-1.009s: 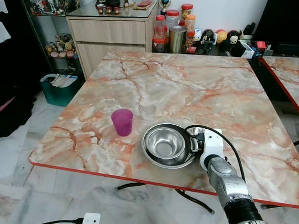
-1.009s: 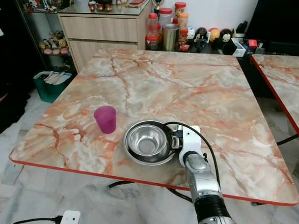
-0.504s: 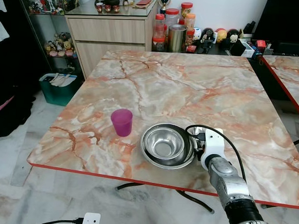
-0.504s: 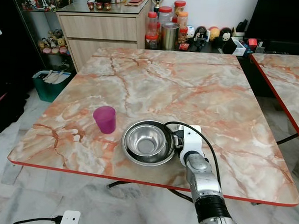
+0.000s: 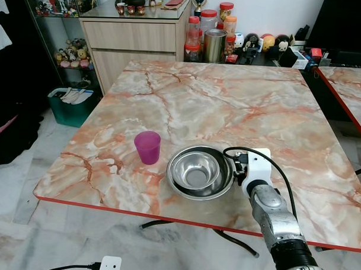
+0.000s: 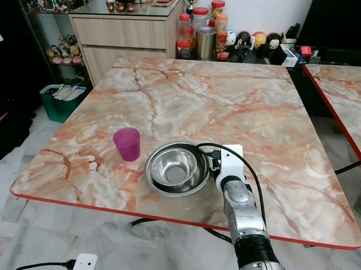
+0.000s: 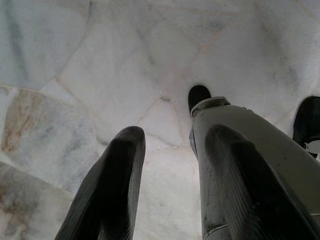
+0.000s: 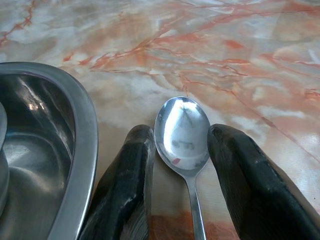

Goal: Setting the table

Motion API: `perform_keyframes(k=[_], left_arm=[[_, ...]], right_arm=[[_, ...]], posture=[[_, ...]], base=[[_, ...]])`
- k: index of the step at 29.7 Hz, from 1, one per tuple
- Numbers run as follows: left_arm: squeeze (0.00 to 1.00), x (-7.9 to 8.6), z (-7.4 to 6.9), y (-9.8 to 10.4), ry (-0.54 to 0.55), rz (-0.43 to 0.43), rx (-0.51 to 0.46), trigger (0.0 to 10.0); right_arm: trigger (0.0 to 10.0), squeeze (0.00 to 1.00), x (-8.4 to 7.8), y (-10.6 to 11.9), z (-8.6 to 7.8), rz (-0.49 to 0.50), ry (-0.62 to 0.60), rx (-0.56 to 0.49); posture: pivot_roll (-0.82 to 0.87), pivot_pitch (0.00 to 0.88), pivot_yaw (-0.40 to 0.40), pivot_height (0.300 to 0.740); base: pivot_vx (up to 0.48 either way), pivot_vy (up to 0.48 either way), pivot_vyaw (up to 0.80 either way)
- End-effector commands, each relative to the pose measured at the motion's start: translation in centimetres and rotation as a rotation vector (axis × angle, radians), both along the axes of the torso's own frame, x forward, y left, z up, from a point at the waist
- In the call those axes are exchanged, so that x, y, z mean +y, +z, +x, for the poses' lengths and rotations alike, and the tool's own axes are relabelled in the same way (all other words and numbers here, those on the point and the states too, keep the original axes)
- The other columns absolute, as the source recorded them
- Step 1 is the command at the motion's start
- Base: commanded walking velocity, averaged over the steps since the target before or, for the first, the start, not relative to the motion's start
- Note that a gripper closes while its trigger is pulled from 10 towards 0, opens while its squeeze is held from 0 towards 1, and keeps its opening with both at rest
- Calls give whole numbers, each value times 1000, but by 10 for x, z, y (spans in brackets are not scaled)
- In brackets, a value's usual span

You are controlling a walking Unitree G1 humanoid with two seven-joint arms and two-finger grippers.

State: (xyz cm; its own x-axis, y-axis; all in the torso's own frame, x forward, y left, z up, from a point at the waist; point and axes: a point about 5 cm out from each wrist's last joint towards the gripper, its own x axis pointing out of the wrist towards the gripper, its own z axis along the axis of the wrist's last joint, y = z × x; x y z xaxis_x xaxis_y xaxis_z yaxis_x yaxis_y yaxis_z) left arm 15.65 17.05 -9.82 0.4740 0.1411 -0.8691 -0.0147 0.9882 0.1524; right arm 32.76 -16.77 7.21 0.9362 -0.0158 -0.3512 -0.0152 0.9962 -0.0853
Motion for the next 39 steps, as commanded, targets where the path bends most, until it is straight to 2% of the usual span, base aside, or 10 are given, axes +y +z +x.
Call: perform_keyframes(k=[1, 13, 23, 31, 36, 39], left_arm=[[0, 1, -7, -3, -1, -3, 38, 10000], [0, 1, -6, -3, -6, -9, 39, 10000], [0, 1, -5, -2, -2, -12, 35, 10000], [0, 0, -5, -2, 3, -16, 31, 10000], [0, -1, -5, -2, 8, -30, 23, 10000], [0, -1, -5, -2, 8, -31, 22, 10000]], right_arm=[[10000, 0, 3, 6, 2, 0, 11, -22], [10000, 0, -1, -6, -6, -28, -3, 66], [10000, 0, 0, 4, -2, -19, -4, 29], [10000, 0, -1, 4, -3, -33, -10, 52], [10000, 0, -3, 14, 1, -61, -24, -22], [10000, 0, -3, 15, 1, -64, -24, -25]], posture=[[19, 0, 31, 740], [13, 0, 33, 740], [11, 0, 35, 740], [14, 0, 32, 740], [12, 0, 33, 740], [12, 0, 33, 740]], base=[[0, 0, 0], [0, 0, 0], [0, 0, 0], [0, 0, 0], [0, 0, 0], [0, 0, 0]])
